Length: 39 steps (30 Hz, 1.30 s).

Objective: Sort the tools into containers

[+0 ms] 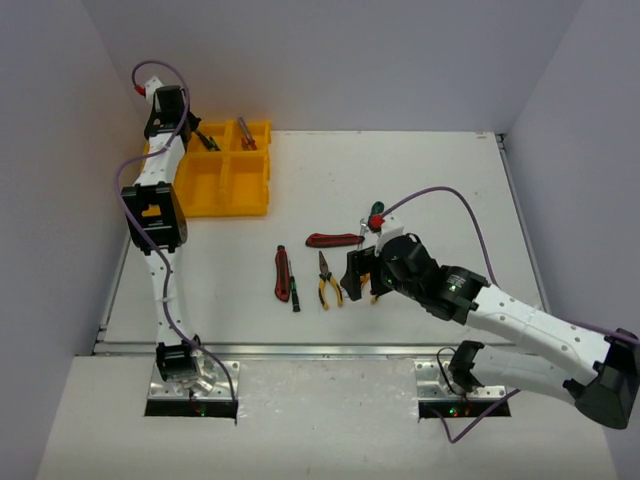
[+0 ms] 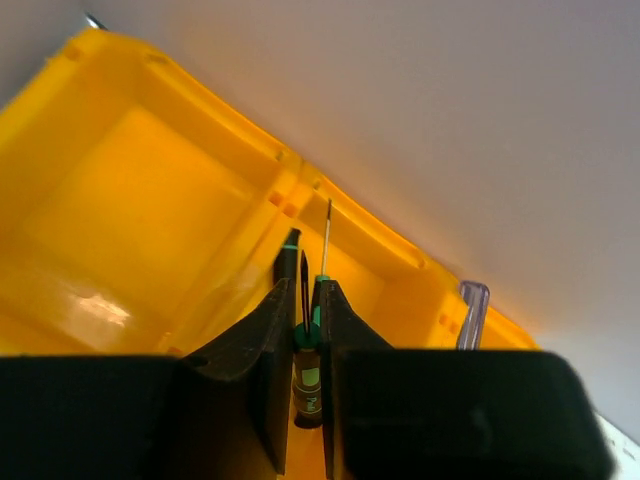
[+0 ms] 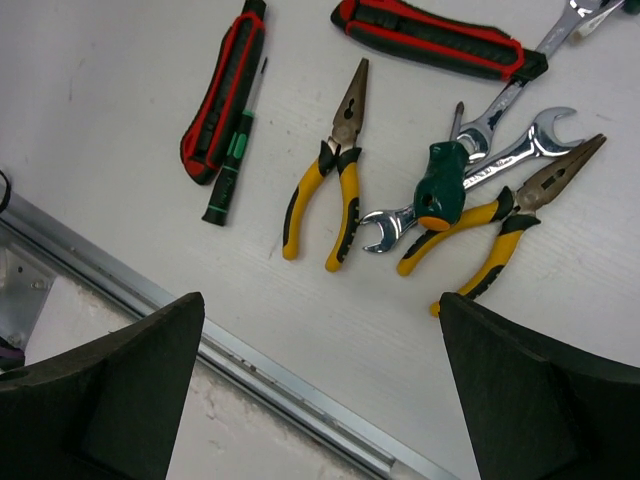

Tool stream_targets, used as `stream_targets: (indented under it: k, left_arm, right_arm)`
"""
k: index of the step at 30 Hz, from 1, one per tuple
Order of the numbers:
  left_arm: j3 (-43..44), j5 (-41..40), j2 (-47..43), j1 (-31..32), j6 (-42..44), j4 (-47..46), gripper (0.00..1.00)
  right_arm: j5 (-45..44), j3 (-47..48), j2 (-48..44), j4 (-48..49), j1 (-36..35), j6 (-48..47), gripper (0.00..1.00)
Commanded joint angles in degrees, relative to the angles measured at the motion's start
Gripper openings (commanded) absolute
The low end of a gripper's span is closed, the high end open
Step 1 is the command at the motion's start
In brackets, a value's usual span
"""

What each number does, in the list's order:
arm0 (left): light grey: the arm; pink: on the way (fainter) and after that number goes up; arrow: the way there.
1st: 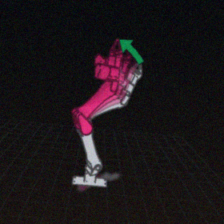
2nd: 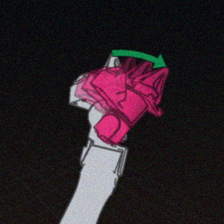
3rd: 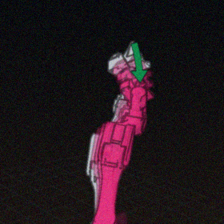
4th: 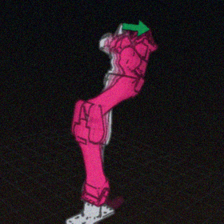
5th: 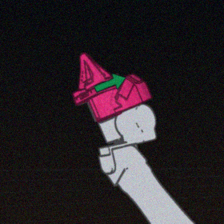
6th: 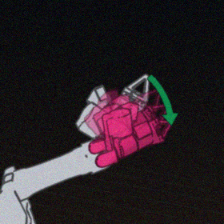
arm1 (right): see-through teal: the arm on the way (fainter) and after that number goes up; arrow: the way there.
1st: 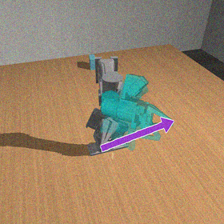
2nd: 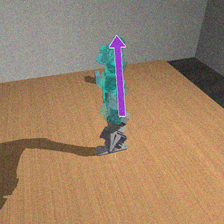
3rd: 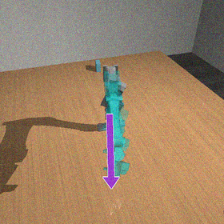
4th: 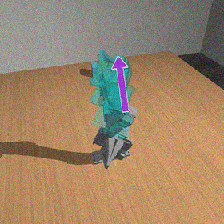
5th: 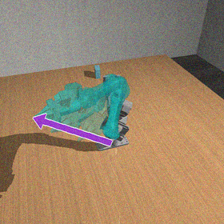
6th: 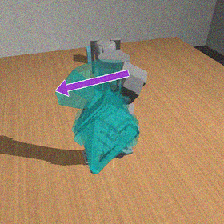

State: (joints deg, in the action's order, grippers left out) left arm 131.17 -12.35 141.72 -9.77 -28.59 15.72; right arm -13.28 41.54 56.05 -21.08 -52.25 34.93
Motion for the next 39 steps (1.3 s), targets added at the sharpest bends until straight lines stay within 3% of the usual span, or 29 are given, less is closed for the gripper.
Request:
stream_targets:
  k: [1,3,6,8,9,14,17,18,20,21,24,27,31,39]
  left_arm:
    - [2.25,6.73,-0.66,0.28,-2.36,-1.96,0.28]
    - [2.79,7.3,-0.63,0.28,-3.22,0.43,0.52]
    - [4.06,9.27,-3.05,0.34,-4.33,3.65,0.78]
    - [3.29,10.4,-7.2,0.28,-4.84,4.73,0.87]
    - [2.23,10.98,-11.46,0.28,-5.29,4.99,1.0]
    - [-6.21,10.01,-32.87,0.28,-7.21,11.96,1.0]
    - [-31.17,13.57,-55.74,0.28,-9.56,6.09,1.0]
    - [-37.79,15.22,-61.69,0.35,-10.15,3.71,1.0]
    - [-54.96,18.7,-77.76,0.4,-11.75,-3.66,1.0]
    - [-60.74,19.39,-83.76,0.42,-11.67,-3.97,1.0]
    - [-69.23,22.62,-93.93,1.39,-8.26,-0.39,1.0]
    - [-72.64,26.31,-96.48,3.17,-2.64,4.55,1.0]
    - [-74.88,22.87,-99.8,3.41,3.41,10.72,1.0]
    - [-82.15,23.67,-103.58,3.97,4.96,10.26,1.0]
  right_arm:
    - [3.29,0.23,4.63,5.45,0.04,1.12,0.99]
    - [4.75,1.34,6.95,6.14,0.04,1.63,0.99]
    - [5.97,2.64,11.61,7.95,0.04,1.8,0.99]
    - [7.34,4.59,16.5,9.52,0.04,1.07,0.99]
    - [9.18,6.34,18.64,9.63,0.04,0.93,0.99]
    - [7.44,16.67,33.71,4.99,-1.9,3.95,0.99]
    - [0.39,21.38,39.7,2.01,-3.88,6.2,0.94]
    - [-0.9,23.47,41.3,0.82,-4.13,7.57,0.9]
    - [-2.85,26.26,44.99,-1.2,-5.17,8.48,0.71]
    - [-3.17,27.31,46.42,-1.61,-5.43,8.57,0.66]
    - [-2.88,28.87,48.74,-1.98,-6.92,8.96,0.54]
    - [-2.95,31.03,51.99,-2.27,-8.1,9.95,0.49]
    - [-4.06,32.72,54.99,-3.24,-9.02,11.38,0.37]
    - [-2.69,34.35,60.94,-2.74,-9.27,12.84,0.38]
